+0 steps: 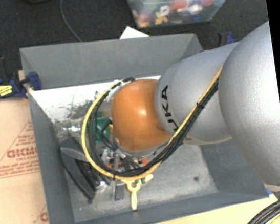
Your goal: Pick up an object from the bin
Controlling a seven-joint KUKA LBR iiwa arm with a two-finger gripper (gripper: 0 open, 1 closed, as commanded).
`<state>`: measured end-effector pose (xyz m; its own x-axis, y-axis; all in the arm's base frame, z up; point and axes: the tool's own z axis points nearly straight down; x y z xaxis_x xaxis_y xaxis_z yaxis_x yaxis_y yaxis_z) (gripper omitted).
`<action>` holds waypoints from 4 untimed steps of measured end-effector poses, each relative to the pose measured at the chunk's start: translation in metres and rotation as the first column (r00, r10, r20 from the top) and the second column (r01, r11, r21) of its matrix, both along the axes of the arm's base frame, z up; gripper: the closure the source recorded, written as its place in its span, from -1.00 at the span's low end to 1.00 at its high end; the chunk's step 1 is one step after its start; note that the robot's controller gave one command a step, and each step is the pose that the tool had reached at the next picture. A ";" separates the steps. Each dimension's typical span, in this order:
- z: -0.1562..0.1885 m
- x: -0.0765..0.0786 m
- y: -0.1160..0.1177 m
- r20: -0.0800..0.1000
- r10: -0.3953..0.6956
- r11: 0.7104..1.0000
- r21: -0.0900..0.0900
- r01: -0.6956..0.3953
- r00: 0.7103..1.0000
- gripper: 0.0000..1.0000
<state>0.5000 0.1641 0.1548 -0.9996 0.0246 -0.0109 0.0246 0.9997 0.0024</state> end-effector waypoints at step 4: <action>-0.063 0.072 -0.016 0.008 -0.404 0.915 0.010 0.404 0.915 1.00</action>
Offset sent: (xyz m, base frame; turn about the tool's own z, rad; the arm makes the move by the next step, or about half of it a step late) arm 0.0748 -0.0188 -0.0286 0.2066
